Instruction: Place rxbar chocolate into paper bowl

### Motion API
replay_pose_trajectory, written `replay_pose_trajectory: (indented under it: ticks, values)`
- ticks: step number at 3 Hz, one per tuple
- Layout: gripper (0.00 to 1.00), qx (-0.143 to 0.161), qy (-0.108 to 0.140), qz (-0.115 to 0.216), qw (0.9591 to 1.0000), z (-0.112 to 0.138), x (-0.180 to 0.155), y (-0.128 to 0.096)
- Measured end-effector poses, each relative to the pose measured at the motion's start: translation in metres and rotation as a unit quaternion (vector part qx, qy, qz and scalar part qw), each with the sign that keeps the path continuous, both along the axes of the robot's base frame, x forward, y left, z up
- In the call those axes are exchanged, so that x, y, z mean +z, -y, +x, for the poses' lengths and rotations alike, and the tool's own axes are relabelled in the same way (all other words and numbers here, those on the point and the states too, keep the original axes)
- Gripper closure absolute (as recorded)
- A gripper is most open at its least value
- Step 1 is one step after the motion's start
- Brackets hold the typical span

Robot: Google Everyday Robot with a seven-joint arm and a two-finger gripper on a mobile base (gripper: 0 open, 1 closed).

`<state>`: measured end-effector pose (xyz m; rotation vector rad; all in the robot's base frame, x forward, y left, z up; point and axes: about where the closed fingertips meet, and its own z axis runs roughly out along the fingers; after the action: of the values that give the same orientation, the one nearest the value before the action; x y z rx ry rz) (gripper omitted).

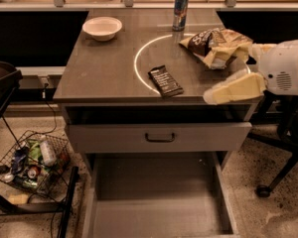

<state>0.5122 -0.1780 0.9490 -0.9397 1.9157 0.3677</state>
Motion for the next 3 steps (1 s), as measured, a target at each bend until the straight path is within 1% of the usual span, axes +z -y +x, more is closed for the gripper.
replay_pose_trajectory:
  ticks: [1, 2, 3]
  values:
    - [0.0, -0.021, 0.028, 0.033, 0.9989, 0.021, 0.018, -0.004]
    - [0.0, -0.022, 0.029, 0.033, 0.9988, 0.021, 0.018, -0.004]
    - [0.0, -0.035, 0.031, 0.042, 0.998, 0.017, 0.01, -0.016]
